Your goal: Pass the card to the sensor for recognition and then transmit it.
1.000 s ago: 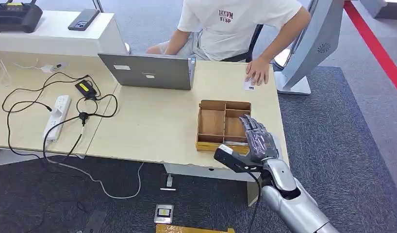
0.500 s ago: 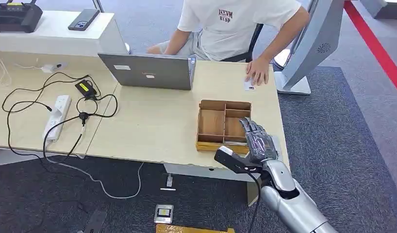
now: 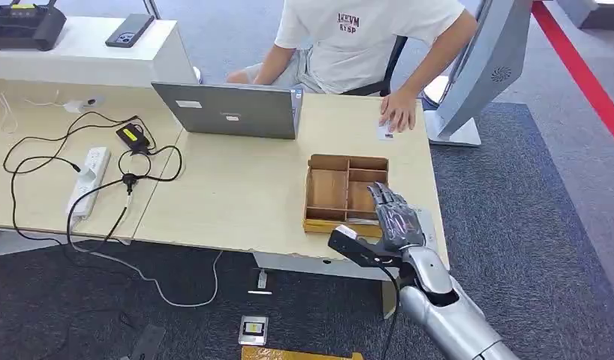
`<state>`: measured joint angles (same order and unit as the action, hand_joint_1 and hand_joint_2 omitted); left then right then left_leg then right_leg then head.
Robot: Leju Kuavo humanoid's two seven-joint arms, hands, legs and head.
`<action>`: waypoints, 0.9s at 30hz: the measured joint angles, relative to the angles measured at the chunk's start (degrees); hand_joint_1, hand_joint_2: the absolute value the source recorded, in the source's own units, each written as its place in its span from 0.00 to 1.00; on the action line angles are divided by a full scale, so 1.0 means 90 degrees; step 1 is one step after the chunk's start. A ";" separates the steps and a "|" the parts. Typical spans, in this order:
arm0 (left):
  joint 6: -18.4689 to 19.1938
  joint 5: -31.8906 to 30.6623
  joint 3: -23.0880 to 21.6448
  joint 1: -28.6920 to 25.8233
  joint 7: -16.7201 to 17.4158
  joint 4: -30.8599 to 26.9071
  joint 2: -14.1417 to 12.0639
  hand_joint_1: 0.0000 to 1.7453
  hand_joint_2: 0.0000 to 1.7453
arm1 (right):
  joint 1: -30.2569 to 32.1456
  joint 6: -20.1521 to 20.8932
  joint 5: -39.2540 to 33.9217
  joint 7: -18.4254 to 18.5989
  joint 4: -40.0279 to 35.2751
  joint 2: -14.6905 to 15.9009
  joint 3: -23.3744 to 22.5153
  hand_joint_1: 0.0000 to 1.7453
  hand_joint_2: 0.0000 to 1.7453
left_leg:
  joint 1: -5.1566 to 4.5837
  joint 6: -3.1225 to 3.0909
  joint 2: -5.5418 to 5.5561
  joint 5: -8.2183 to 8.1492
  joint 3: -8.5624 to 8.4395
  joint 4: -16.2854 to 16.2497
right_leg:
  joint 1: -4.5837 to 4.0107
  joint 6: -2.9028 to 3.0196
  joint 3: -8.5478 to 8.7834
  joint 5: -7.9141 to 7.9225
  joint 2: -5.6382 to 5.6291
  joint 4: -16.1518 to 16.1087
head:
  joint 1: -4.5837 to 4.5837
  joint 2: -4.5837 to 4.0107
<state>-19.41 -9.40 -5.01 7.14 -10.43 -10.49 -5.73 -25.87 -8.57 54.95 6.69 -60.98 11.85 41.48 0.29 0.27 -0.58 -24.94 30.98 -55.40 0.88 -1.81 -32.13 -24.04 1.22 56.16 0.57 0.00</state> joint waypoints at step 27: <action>0.0002 0.0015 -0.0015 0.0003 -0.0002 -0.0034 0.0000 0.00 1.00 | -0.0126 -0.0134 -0.0063 -0.0153 0.0527 -0.0209 -0.0073 0.00 1.00 | 0.0000 0.0000 0.0000 0.0000 0.0000 0.0000 | 0.0000 0.0000 -0.0001 0.0000 0.0000 0.0000 | 0.0000 0.0000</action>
<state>-19.39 -9.27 -5.14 7.17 -10.45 -10.80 -5.73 -27.00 -9.77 54.38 5.31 -56.24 9.97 40.83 0.29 0.27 -0.58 -24.94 30.98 -55.41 0.88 -1.81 -32.13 -24.04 1.22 56.16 0.57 0.00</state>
